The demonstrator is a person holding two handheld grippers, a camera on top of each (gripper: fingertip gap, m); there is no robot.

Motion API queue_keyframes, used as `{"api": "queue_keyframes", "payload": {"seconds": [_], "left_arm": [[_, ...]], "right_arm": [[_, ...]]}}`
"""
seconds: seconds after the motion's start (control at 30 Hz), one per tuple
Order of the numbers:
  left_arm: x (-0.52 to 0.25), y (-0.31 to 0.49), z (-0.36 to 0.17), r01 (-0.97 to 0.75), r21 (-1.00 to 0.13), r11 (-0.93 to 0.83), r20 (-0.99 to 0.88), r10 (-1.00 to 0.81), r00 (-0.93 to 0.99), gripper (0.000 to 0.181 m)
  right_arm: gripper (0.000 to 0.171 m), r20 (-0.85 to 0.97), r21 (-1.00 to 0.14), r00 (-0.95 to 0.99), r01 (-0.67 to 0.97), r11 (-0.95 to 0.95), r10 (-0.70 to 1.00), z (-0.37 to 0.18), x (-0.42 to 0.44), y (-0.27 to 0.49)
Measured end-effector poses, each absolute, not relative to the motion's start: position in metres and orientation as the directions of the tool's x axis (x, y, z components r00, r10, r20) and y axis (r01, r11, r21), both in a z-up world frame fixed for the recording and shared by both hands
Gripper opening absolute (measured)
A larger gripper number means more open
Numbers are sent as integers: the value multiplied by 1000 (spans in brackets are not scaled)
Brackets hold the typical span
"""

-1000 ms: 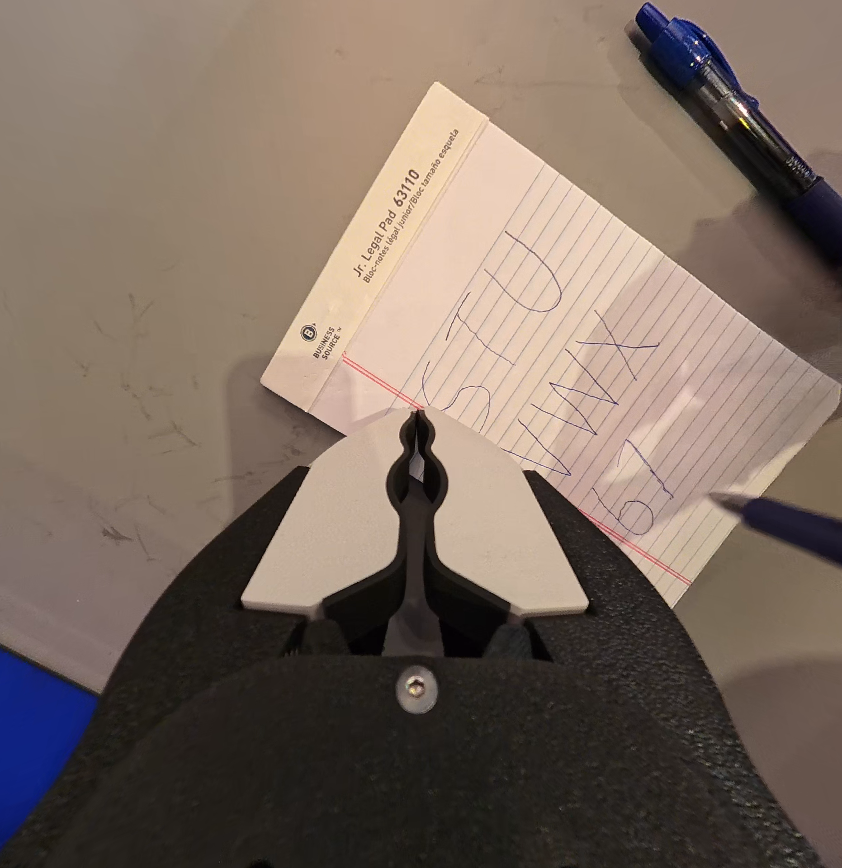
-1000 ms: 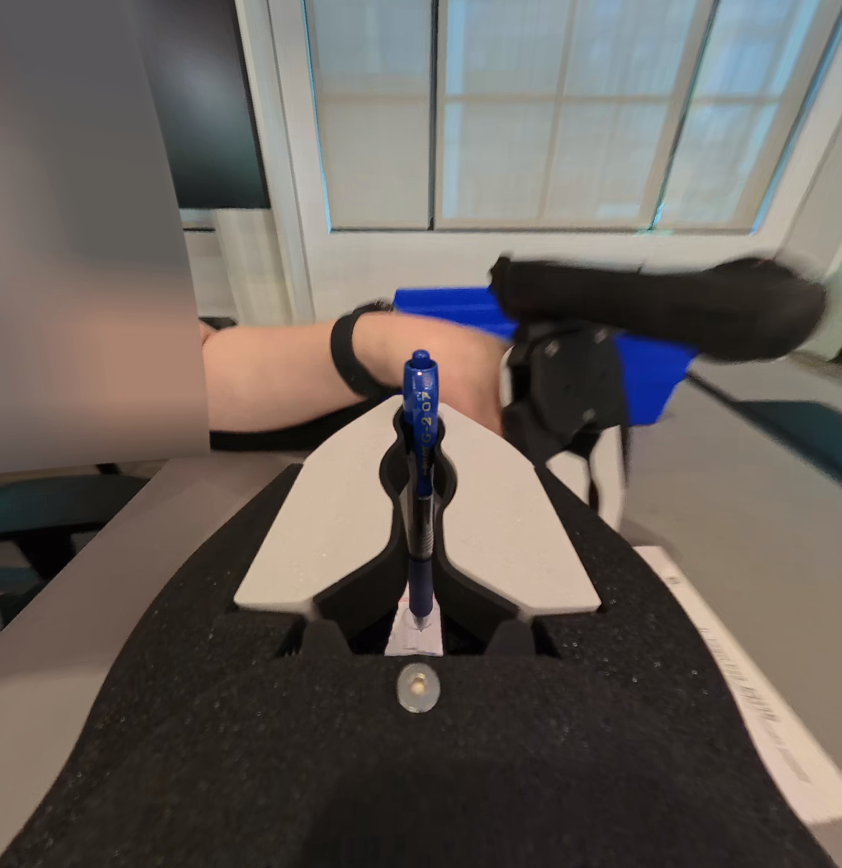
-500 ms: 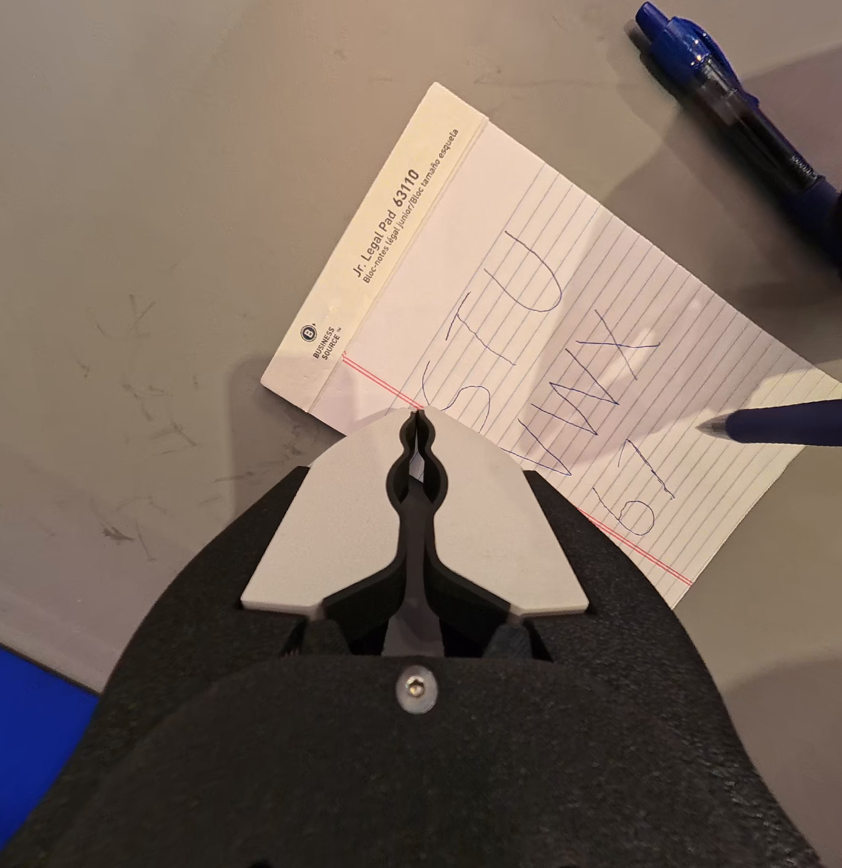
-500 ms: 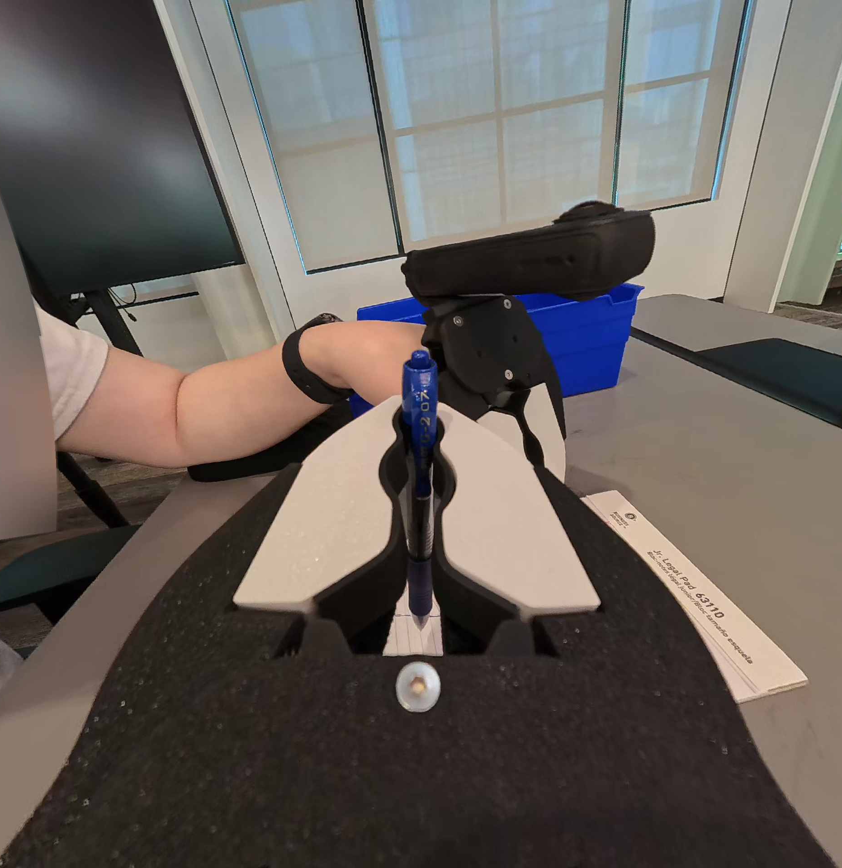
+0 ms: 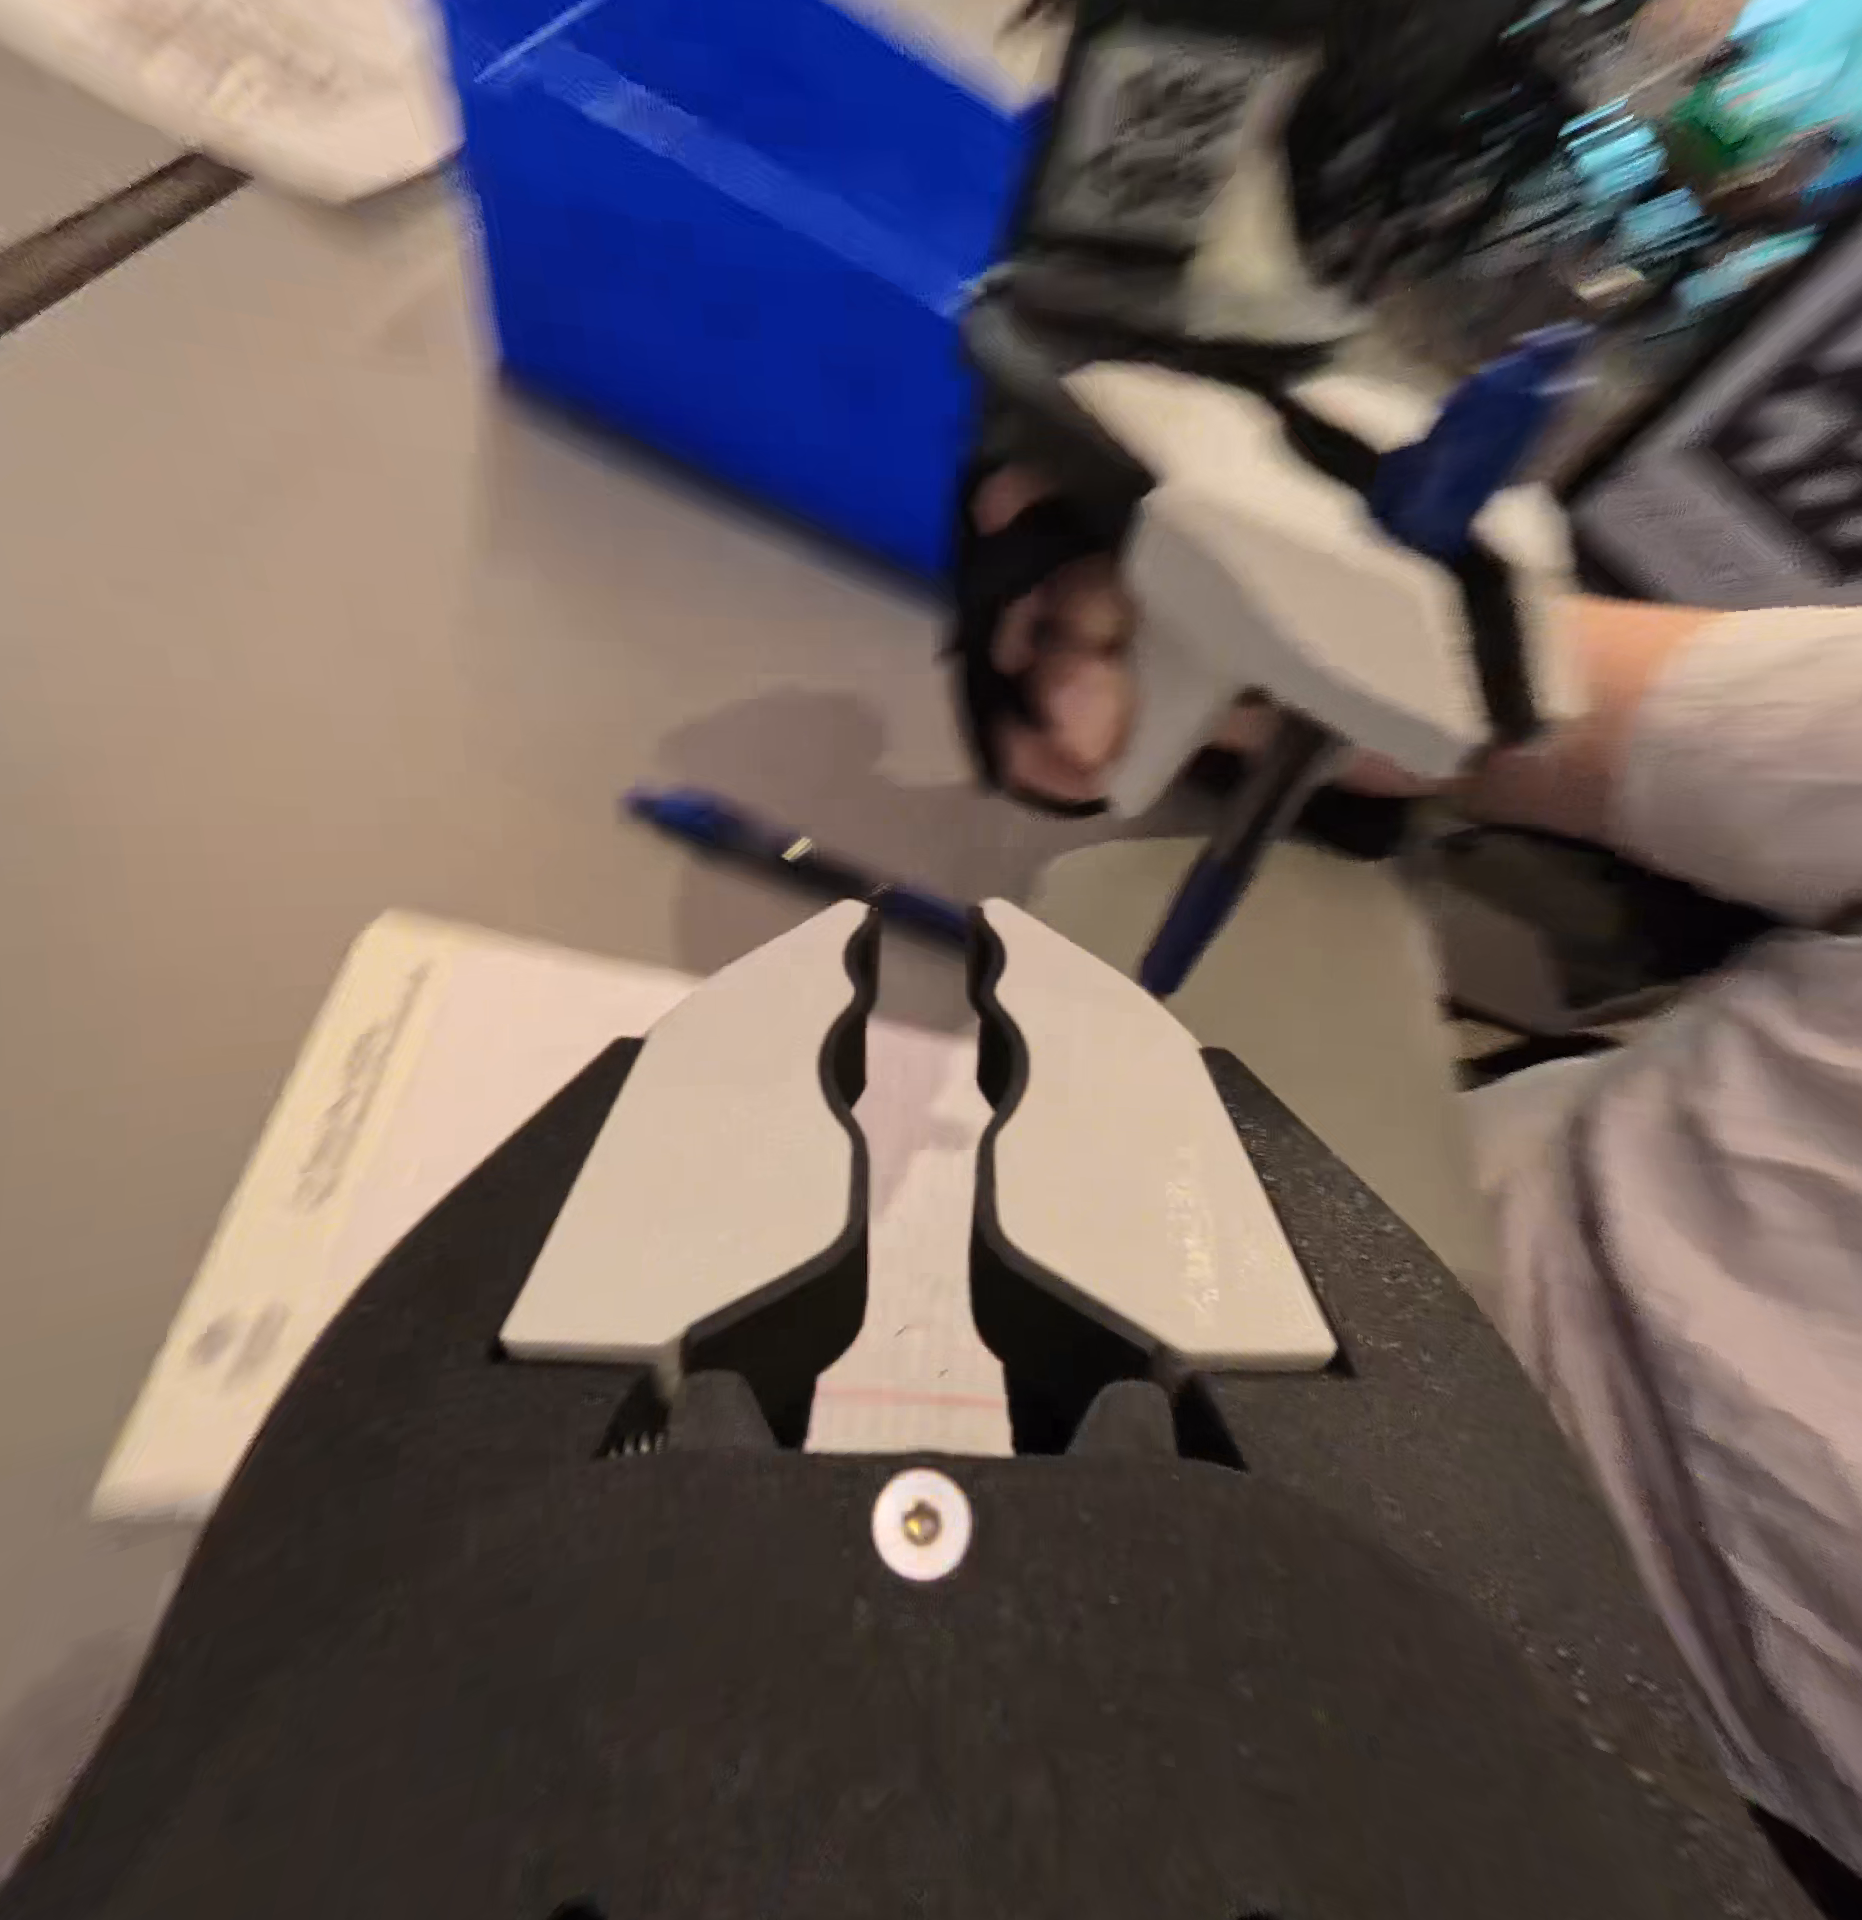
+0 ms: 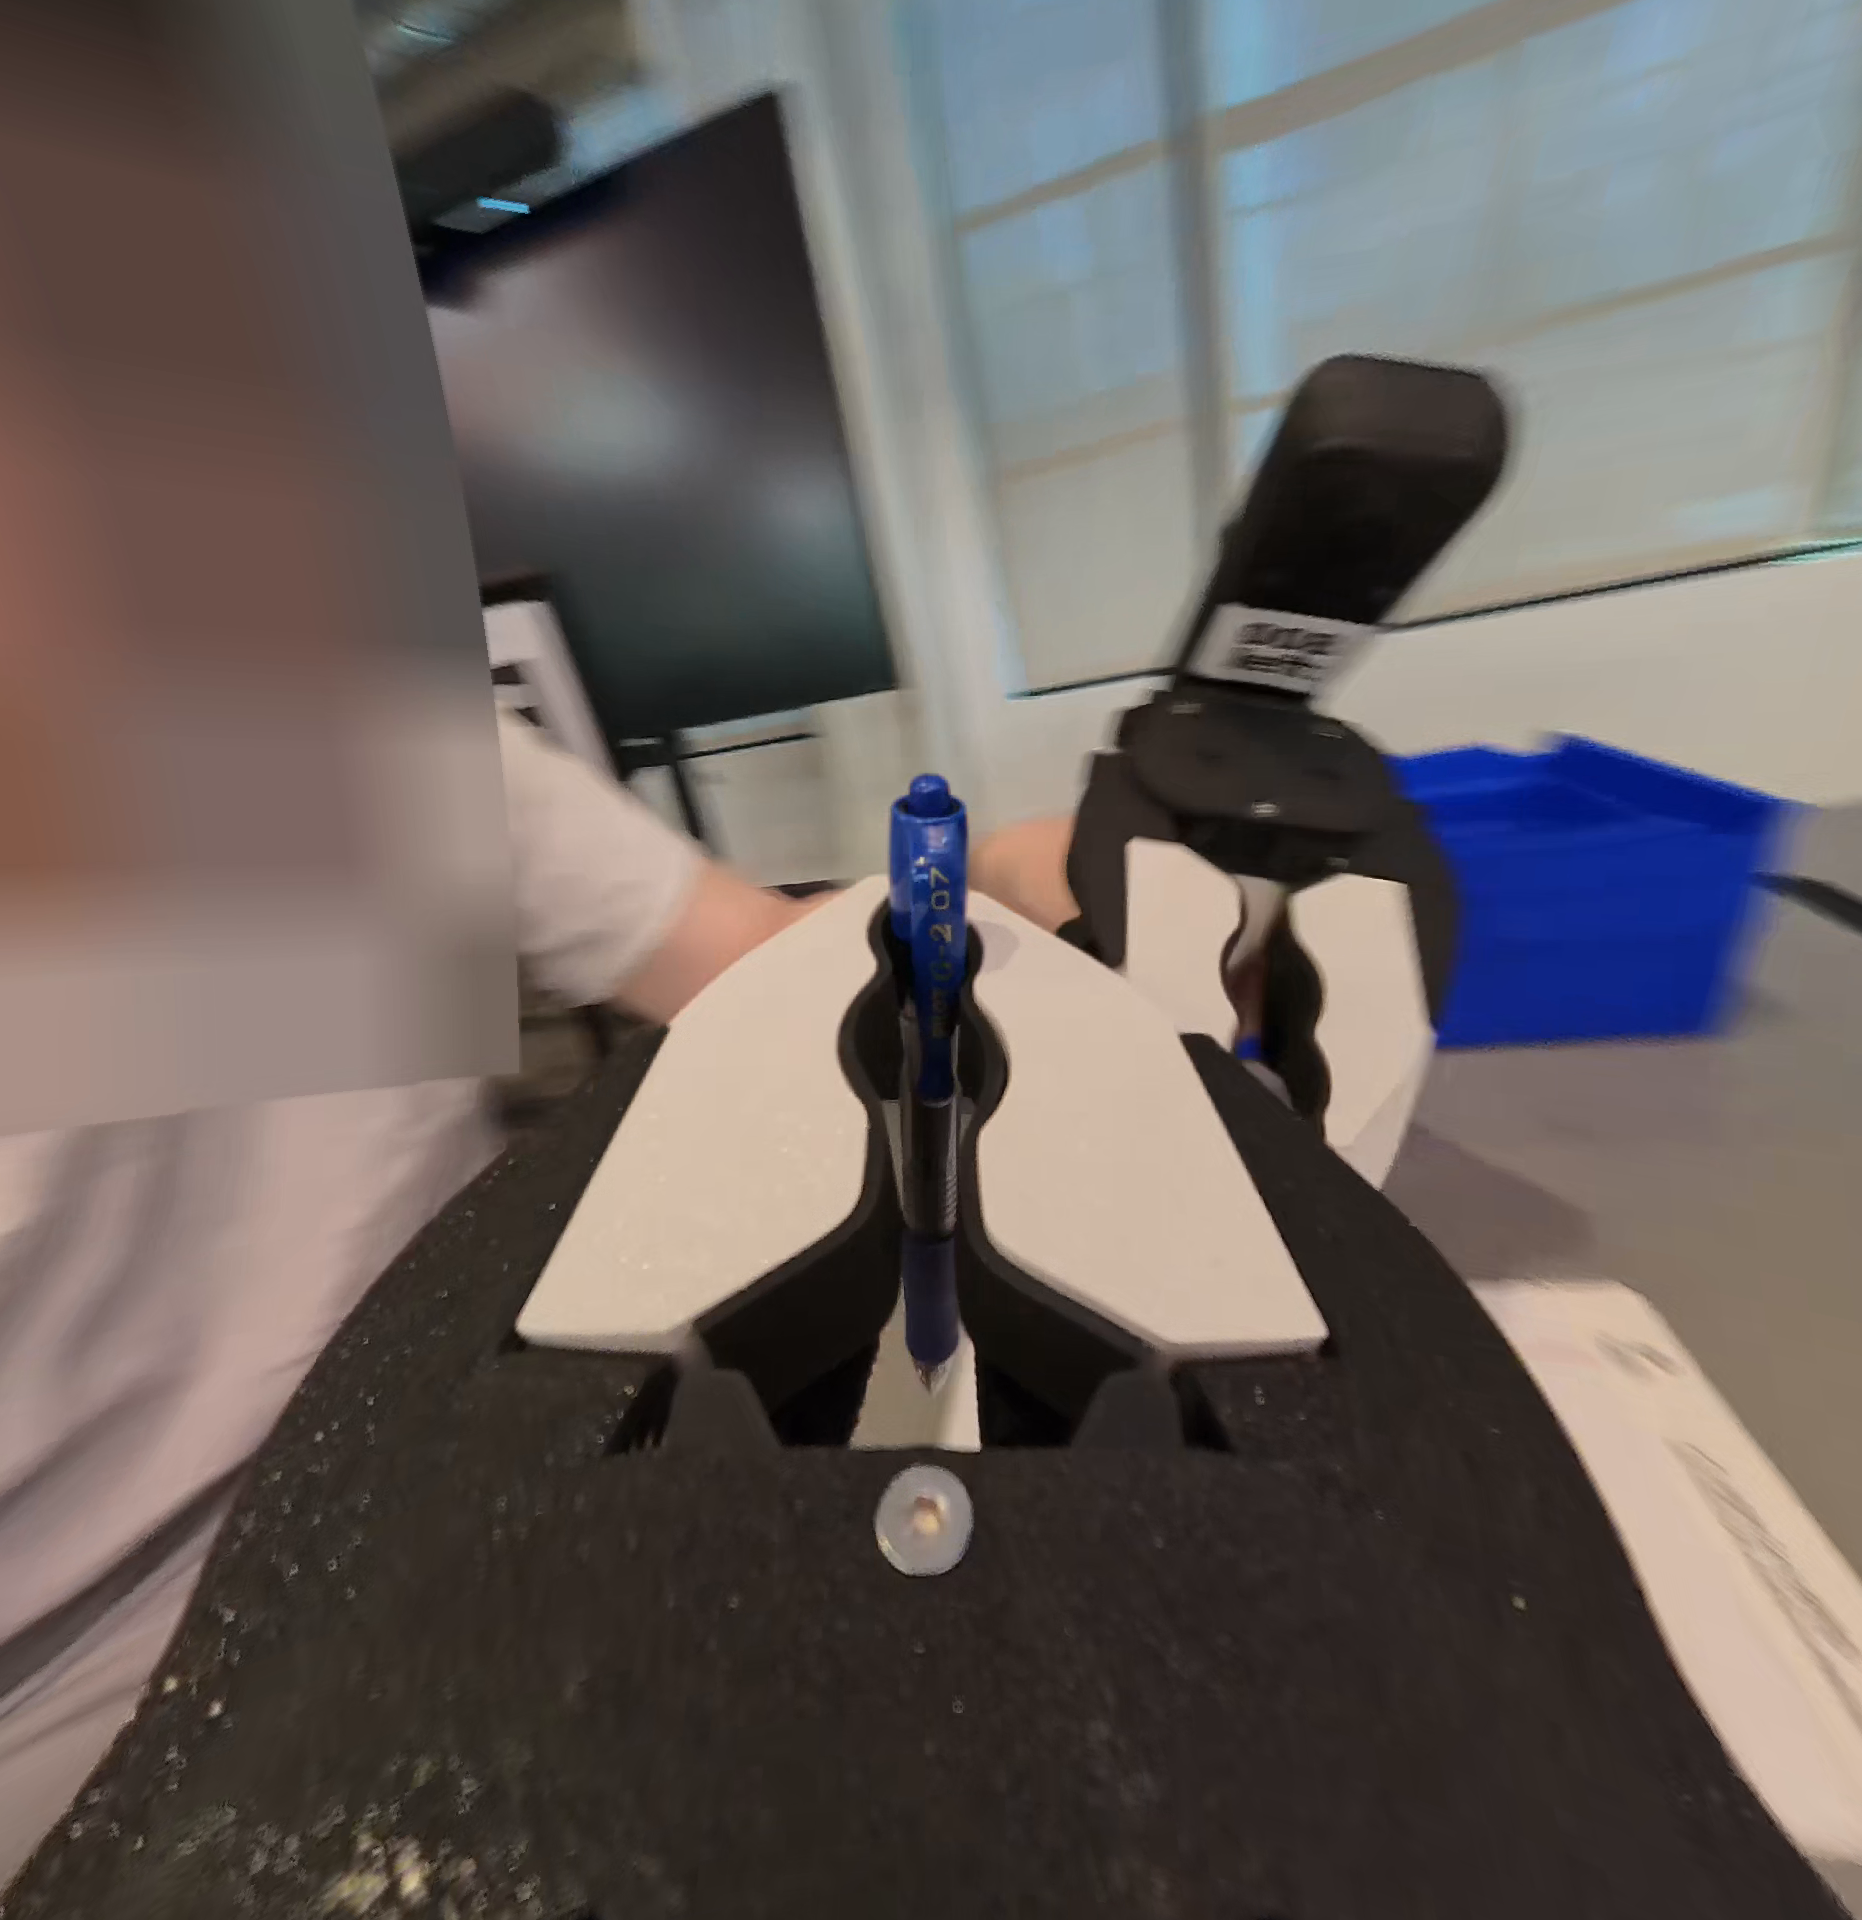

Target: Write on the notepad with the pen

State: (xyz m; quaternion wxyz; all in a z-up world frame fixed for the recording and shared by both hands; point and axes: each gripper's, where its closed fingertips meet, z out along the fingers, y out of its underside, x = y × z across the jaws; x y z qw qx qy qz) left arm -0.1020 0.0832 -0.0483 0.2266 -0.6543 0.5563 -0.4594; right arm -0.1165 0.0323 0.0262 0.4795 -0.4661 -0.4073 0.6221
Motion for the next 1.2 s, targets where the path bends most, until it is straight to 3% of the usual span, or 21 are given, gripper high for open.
{"api": "queue_keyframes", "payload": {"seconds": [0.17, 0.5, 0.7, 0.9, 1.03, 1.1, 1.2], "left_arm": [[-96, 23, -1, -384, -844, -376, 524, -734, -433, 30], [-99, -19, -7, -444, -840, -313, 538, -595, -597, 31], [-89, -10, -14, -436, -826, -357, 559, -619, -552, 13], [-81, 0, -9, -347, -889, -299, 446, -739, -504, 11], [-73, 24, -5, -289, -926, -244, 338, -878, -339, 11], [-68, 41, 1, -219, -950, -225, 271, -939, -213, 11], [-68, 68, 7, -143, -980, -142, 141, -990, 17, 11]], "right_arm": [[5, -131, -953, -267, -231, -196, 955, 42, -116, 4], [5, -78, -918, -282, -354, -180, 956, 63, -109, -1], [5, -49, -923, -210, -365, -124, 976, 62, -108, 6], [7, -79, -896, -155, -423, -139, 985, 69, -94, 21], [35, -102, -923, 114, -382, -51, 988, 68, -86, 55], [56, -103, -939, 338, -343, 21, 935, 67, -76, 79], [64, -42, -955, 596, -261, 143, 802, 67, -62, 96]]}}
